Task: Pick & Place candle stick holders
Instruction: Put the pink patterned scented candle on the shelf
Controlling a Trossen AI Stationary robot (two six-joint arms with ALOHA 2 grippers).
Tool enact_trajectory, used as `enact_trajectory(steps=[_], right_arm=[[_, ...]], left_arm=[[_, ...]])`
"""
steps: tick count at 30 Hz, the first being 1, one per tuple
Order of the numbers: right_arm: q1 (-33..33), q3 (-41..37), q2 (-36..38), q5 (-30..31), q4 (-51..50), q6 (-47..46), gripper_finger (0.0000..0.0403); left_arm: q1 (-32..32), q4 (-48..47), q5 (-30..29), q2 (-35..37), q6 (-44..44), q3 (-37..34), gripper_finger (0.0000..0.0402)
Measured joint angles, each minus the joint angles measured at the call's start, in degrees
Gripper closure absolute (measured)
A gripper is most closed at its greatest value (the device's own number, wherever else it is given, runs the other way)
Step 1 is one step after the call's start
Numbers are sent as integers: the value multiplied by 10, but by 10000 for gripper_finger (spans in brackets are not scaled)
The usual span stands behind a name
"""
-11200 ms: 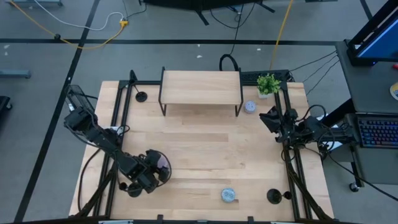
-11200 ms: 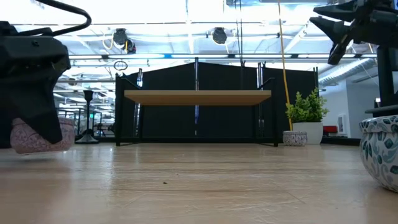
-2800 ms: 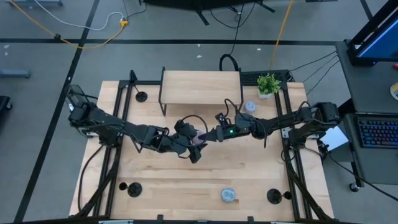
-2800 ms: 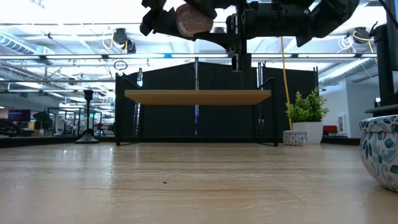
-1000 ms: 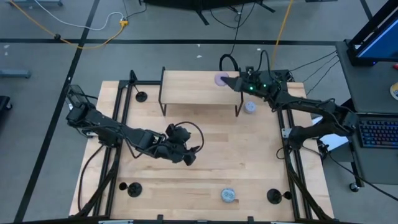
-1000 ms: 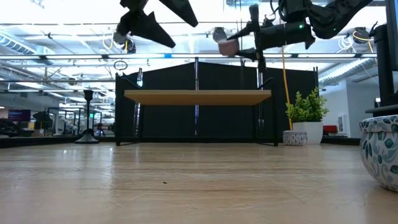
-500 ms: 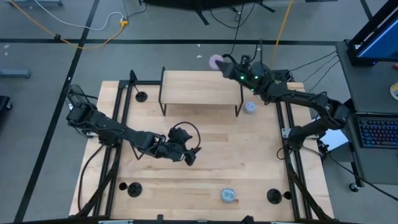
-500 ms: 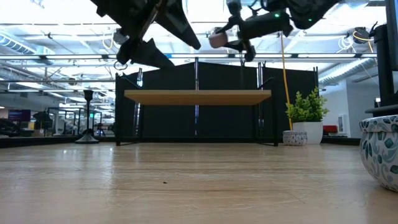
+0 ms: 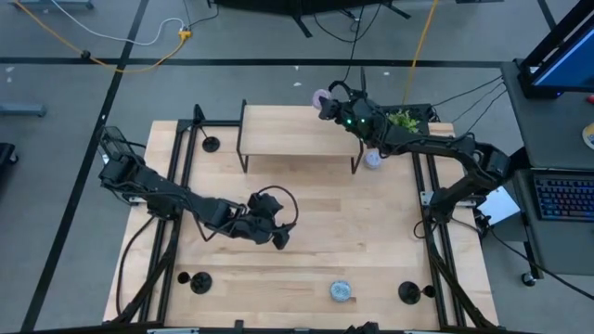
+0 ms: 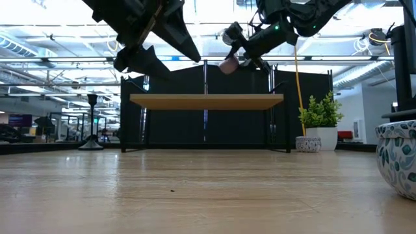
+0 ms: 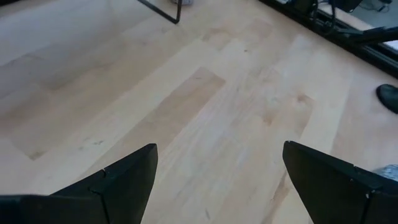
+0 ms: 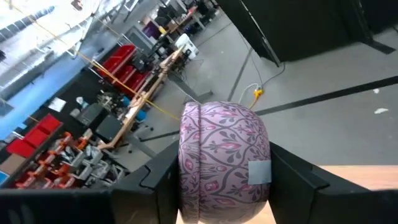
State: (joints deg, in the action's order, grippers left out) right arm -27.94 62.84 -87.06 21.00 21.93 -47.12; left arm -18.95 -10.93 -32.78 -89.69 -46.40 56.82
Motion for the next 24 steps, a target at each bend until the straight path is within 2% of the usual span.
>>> enact_trajectory(steps=[8, 24], right_arm=[[22, 0, -14, 0, -36, -19, 227], [16, 8, -78, 0, -46, -23, 226]], left_arm=[[0, -5, 4, 0, 1, 0, 50], [-30, -10, 3, 0, -13, 0, 50]])
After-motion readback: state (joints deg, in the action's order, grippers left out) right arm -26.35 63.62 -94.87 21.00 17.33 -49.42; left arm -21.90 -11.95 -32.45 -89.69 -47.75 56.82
